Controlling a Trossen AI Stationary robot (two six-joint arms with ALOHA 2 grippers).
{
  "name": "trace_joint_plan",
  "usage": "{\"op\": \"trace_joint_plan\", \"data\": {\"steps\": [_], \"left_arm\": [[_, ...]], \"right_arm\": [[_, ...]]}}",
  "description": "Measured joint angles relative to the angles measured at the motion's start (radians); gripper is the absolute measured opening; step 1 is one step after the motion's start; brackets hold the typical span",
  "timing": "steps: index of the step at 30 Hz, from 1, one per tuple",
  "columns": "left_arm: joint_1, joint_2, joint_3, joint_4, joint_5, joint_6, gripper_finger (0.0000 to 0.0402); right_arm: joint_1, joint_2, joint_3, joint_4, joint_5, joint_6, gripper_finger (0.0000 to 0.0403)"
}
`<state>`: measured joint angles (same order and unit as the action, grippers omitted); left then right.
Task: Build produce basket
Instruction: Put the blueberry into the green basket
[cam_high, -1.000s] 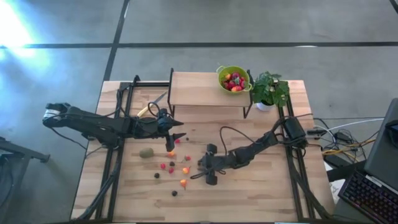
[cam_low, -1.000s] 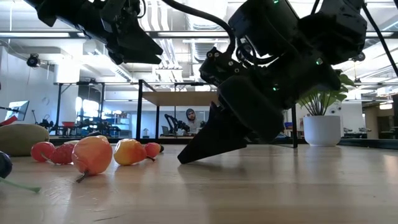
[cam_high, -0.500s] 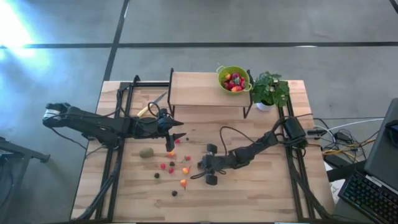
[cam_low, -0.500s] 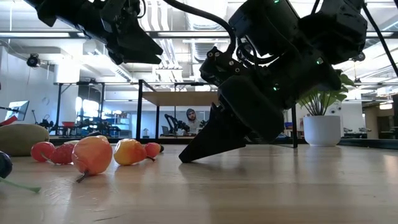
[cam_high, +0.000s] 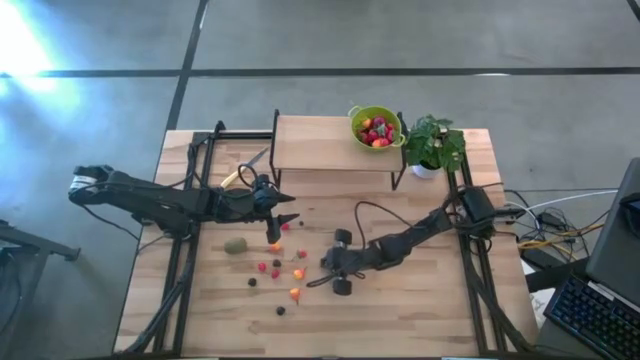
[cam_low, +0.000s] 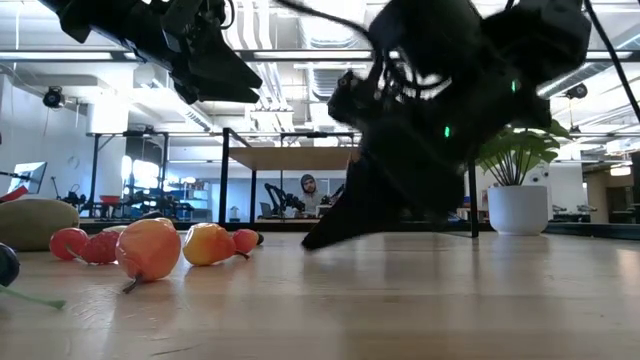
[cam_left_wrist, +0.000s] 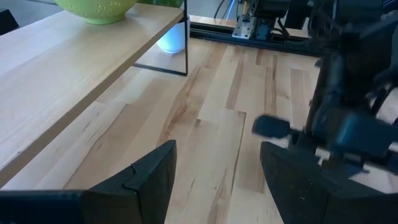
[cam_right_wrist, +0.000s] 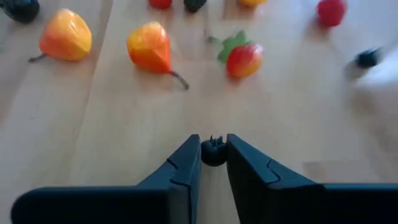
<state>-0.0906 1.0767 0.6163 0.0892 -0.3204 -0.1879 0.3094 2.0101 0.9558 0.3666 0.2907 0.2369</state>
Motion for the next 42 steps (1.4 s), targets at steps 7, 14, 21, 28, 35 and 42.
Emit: {"op": "trace_joint_plan", "data": {"steps": [7,14,21,28,35,42], "left_arm": [[0.000,0.000,0.000,0.000,0.000,-0.003,0.0238],[0.000,0.000,0.000,0.002,0.000,-0.008,0.0238],[0.000,0.000,0.000,0.008,-0.001,-0.008,0.0238],[0.000,0.000,0.000,0.008,-0.022,-0.008,0.0238],[0.000,0.000,0.000,0.008,-0.022,-0.007,0.0238],[0.000,0.000,0.000,0.008,-0.022,0.001,0.0238]], "right_arm": [[-0.040,-0.292,0.016,-0.315,0.025,-0.083,0.0058],[-0.183,-0.637,0.018,-0.532,0.031,-0.193,0.0062],[-0.436,-0.888,0.018,-0.663,-0.017,-0.220,0.0062],[-0.700,-0.967,0.018,-0.707,-0.160,-0.246,0.0060],[-0.884,-0.905,0.018,-0.711,-0.223,-0.271,0.0064],[-1.003,-0.814,0.023,-0.708,-0.231,-0.297,0.0056]]}}
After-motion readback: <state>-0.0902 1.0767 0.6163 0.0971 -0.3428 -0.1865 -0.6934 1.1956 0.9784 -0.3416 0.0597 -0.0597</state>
